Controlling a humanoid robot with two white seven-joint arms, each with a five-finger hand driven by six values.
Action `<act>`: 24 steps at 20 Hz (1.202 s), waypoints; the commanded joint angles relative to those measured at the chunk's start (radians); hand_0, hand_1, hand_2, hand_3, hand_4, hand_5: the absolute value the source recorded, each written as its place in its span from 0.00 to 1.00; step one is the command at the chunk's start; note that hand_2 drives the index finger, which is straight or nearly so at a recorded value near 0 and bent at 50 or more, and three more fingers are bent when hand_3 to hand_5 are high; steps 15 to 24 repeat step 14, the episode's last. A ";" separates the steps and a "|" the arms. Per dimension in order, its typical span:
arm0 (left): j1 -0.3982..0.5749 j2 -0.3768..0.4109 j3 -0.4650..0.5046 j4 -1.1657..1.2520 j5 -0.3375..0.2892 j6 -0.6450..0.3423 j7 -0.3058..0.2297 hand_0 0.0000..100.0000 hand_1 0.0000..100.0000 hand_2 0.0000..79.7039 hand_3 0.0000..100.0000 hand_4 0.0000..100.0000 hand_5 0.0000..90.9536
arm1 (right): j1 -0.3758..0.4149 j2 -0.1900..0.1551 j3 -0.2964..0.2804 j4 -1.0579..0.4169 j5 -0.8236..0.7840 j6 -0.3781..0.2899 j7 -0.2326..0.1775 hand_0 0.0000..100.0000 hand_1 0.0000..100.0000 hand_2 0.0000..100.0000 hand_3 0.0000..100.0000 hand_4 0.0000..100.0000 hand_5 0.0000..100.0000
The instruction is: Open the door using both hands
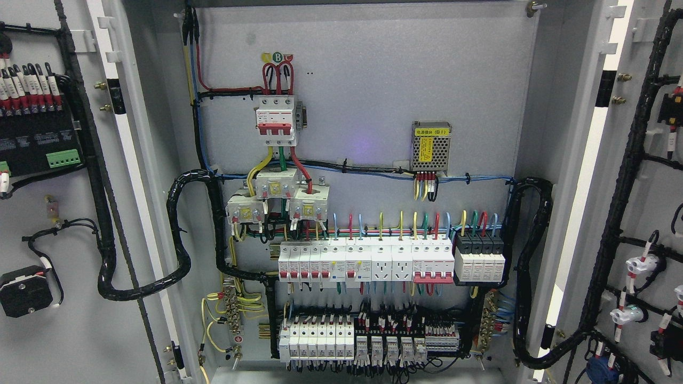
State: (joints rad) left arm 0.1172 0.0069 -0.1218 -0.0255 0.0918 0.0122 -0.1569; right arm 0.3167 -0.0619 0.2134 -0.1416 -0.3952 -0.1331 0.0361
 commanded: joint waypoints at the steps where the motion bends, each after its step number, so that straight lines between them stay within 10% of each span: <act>1: -0.004 -0.019 0.031 0.006 -0.012 -0.014 -0.004 0.00 0.00 0.00 0.00 0.04 0.00 | -0.021 0.043 -0.003 0.056 0.019 0.015 -0.005 0.00 0.00 0.00 0.00 0.00 0.00; 24: -0.016 -0.018 0.103 0.004 0.008 -0.015 -0.009 0.00 0.00 0.00 0.00 0.04 0.00 | -0.062 0.080 -0.008 0.056 0.015 0.024 -0.004 0.00 0.00 0.00 0.00 0.00 0.00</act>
